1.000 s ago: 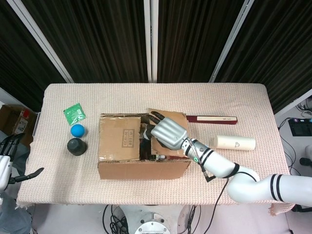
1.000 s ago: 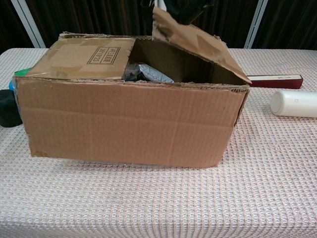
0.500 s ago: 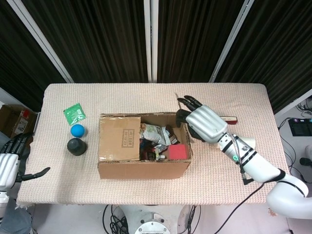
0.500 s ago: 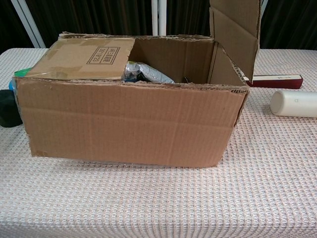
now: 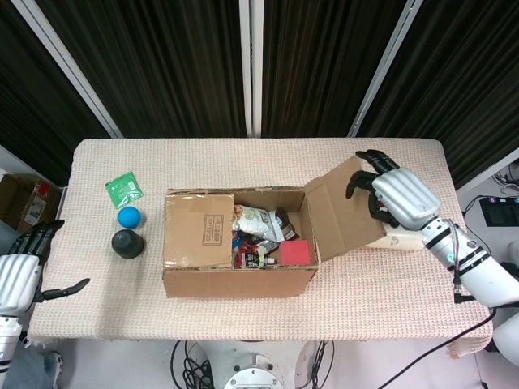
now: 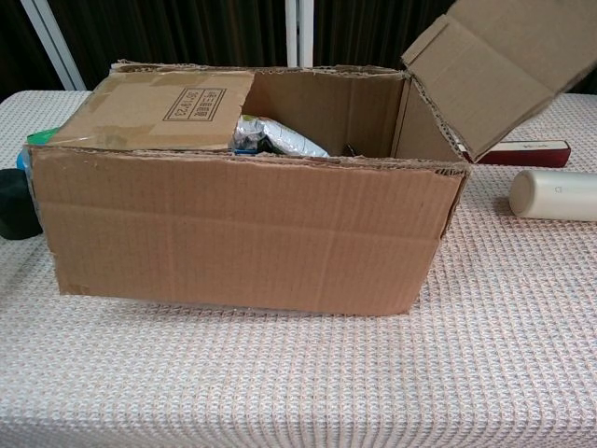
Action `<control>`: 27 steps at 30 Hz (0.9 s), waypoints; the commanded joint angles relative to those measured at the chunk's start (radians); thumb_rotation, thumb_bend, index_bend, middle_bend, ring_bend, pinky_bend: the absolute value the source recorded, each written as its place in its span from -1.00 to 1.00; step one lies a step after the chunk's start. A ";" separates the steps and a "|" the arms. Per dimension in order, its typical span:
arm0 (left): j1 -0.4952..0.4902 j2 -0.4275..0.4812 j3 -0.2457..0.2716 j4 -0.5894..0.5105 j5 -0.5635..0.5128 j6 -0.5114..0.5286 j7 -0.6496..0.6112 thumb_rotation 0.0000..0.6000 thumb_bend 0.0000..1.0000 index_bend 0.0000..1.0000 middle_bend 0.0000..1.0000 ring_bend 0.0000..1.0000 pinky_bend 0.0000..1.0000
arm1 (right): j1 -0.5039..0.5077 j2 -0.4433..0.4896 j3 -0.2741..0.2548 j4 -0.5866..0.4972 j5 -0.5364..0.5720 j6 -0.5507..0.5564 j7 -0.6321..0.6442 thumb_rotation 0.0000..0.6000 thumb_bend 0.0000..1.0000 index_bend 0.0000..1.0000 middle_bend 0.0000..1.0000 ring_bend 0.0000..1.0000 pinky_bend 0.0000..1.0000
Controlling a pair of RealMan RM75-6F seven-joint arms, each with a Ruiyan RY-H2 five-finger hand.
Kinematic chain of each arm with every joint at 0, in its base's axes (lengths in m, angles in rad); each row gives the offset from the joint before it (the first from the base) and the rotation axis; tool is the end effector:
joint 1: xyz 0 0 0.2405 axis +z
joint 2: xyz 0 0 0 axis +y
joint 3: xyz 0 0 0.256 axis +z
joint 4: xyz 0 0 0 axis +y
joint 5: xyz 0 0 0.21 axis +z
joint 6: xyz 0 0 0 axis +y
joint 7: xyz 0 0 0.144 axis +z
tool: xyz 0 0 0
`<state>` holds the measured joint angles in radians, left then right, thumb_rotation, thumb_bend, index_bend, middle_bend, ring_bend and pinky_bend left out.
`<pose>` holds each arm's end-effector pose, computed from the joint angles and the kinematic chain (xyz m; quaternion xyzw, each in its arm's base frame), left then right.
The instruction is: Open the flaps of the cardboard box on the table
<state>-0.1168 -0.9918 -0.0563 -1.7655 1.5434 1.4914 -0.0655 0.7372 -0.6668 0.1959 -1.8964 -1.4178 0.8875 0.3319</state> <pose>-0.2762 0.1890 0.1838 -0.5961 -0.3909 -0.4371 0.5485 -0.1230 -0.3343 0.2157 0.7413 -0.3642 0.4222 0.3737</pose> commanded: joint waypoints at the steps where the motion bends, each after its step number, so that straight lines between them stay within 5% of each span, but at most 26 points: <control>1: 0.001 0.002 0.001 -0.003 0.002 0.002 0.003 0.15 -0.96 -0.83 -0.77 -0.83 -0.64 | -0.034 0.002 -0.013 0.048 -0.027 0.010 0.062 1.00 1.00 -0.15 -0.31 -1.00 -1.00; 5: -0.001 0.004 0.000 -0.010 0.005 0.005 0.013 0.15 -0.96 -0.83 -0.77 -0.83 -0.64 | -0.057 -0.011 -0.008 0.070 -0.072 0.060 0.120 1.00 0.93 -0.27 -0.35 -1.00 -1.00; 10: -0.020 0.025 -0.015 -0.027 0.013 -0.003 0.029 0.15 -0.96 -0.83 -0.77 -0.83 -0.64 | -0.107 -0.046 -0.001 0.076 -0.120 0.188 0.107 1.00 0.63 -0.87 -0.83 -1.00 -1.00; 14: -0.083 0.072 -0.062 -0.074 0.059 -0.022 0.012 0.15 -0.95 -0.83 -0.77 -0.83 -0.64 | -0.164 -0.064 -0.008 0.065 -0.133 0.282 0.085 1.00 0.56 -1.00 -1.00 -1.00 -1.00; 21: -0.400 0.159 -0.200 -0.148 0.176 -0.290 -0.139 0.24 -0.85 -0.71 -0.67 -0.82 -0.64 | -0.237 -0.041 -0.024 0.061 -0.133 0.355 0.156 1.00 0.49 -1.00 -1.00 -1.00 -1.00; 27: -0.677 0.072 -0.270 -0.111 0.162 -0.565 -0.144 0.32 -0.72 -0.64 -0.66 -0.82 -0.64 | -0.298 -0.011 -0.025 0.066 -0.137 0.434 0.209 1.00 0.47 -1.00 -1.00 -1.00 -1.00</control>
<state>-0.6382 -0.8746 -0.2667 -1.8892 1.6936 1.0818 -0.1841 0.4540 -0.6876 0.1719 -1.8329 -1.5524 1.3053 0.5270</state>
